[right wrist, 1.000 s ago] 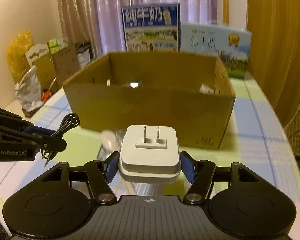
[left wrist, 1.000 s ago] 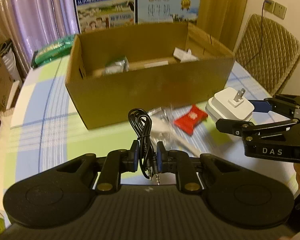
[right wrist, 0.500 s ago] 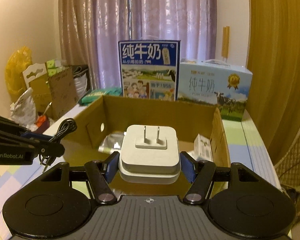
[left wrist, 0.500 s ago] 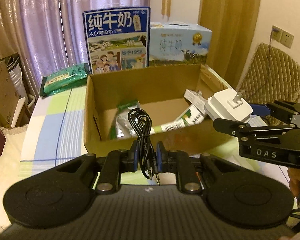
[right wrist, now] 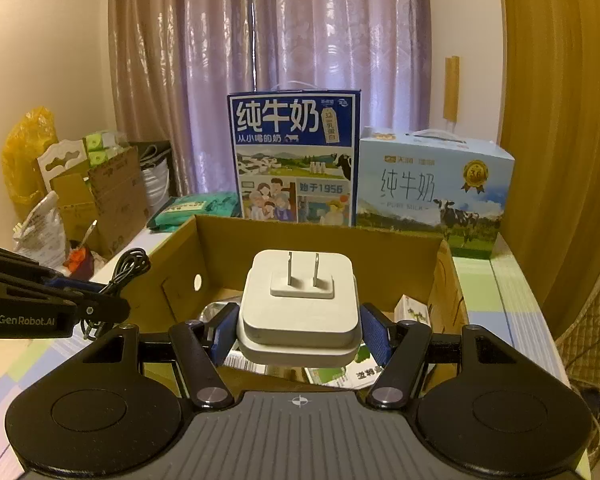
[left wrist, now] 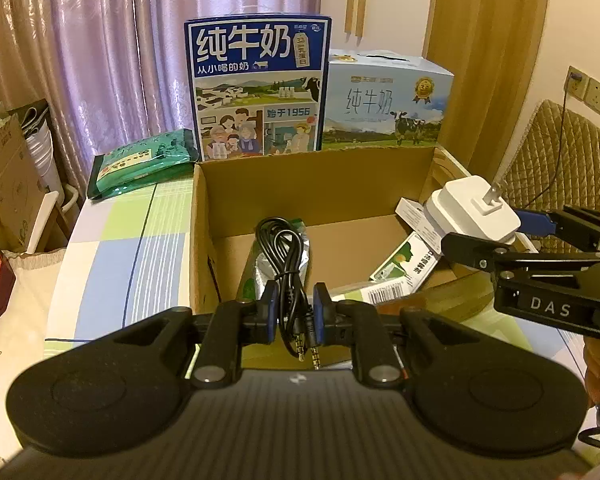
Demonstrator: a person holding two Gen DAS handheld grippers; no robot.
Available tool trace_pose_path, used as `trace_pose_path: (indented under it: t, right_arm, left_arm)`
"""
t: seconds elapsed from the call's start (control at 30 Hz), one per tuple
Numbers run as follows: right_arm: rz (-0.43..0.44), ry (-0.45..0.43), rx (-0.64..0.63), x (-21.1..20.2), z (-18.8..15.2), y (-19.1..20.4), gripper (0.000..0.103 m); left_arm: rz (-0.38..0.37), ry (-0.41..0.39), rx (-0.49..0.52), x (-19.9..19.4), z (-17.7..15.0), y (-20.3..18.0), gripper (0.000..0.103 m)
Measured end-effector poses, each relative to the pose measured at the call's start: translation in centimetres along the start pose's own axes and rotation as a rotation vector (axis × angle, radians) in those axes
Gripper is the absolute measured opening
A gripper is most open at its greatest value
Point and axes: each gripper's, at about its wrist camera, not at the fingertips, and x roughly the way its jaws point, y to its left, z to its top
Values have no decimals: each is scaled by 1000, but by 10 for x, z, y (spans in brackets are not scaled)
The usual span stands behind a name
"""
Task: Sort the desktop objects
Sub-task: 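Carry the cable and plug adapter over the cardboard box with both tools, then lower the plug adapter and cable into the box and open both tools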
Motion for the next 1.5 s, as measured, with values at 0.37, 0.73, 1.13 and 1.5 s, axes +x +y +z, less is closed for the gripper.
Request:
trace_pose_path:
  t: [0.37,0.73,1.13,1.5]
  right_arm:
    - [-24,-2,20,20,11,-4,62]
    - [-28,14,75,46,18,-15,62]
    - [-36,37,93,51,12,-23,62]
    - [-30,60,123,60,9,-22,62]
  left_arm:
    - [9,8,-17,22,12,11,14]
    - [-1,21,-30,57,26,13,14]
    - [24,20,-57,62,22,23,26]
    - [11,16,-41,59,21,19,27]
